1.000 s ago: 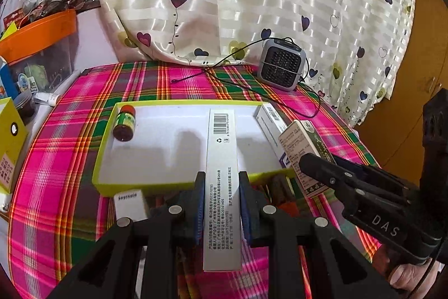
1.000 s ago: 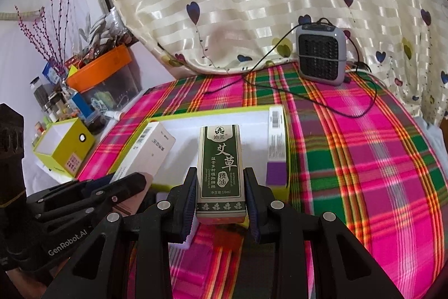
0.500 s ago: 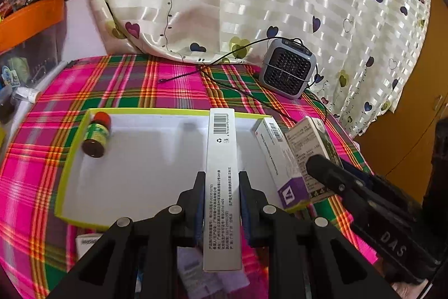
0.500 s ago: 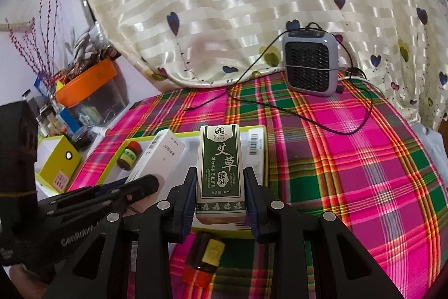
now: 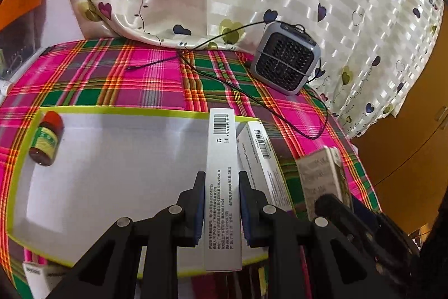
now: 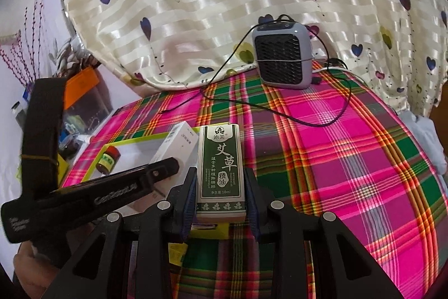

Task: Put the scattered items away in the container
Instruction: 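Carry the white box with the left tool while the right tool carries the green box toward the tray, then lower the white box into the tray and open the left tool while the right tool holds the green box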

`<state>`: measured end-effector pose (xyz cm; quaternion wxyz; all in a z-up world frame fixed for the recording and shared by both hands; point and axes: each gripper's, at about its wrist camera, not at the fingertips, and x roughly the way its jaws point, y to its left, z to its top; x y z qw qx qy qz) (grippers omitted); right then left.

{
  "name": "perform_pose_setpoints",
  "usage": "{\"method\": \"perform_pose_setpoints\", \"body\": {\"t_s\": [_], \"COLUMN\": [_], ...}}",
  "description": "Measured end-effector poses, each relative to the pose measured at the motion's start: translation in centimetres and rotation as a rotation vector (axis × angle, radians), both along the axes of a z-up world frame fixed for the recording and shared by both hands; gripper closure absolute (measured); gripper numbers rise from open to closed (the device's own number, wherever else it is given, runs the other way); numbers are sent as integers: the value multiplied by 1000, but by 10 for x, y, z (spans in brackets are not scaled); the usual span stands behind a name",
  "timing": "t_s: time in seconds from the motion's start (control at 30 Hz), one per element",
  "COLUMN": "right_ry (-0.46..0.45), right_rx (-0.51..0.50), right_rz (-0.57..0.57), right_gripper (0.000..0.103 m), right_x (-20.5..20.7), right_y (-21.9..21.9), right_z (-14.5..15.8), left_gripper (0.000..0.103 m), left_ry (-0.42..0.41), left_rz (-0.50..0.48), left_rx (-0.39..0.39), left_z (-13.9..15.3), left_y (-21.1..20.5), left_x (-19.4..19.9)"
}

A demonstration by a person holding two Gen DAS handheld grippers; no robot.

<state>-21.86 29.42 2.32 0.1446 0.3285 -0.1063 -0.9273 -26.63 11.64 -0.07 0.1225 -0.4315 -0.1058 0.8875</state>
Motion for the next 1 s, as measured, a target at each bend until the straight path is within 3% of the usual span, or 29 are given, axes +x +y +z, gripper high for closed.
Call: {"method": "perform_pose_setpoints", "body": {"t_s": [0.27,0.67,0.83,1.0], "right_ry": [-2,-10,-19,-20], "right_rx": [-27,-53,-49,-48], "right_rz": [6,6,7,4], "right_gripper": [70,70,70,70], "right_x": [0,0,-1,-2], "right_y": [3,5,5,5], "right_z": [-1,-4,-6,-7], "left_gripper": [81,80,76,74], "left_ry": [-52,-73,-94,-101], "left_rz": [11,-3,-25,-32], "left_rx": [32,195,174,212], "left_z": [-15,-16,-23,-23], "left_y": [9,1,7,3], "left_x": [-21,-23,-29,-30]}}
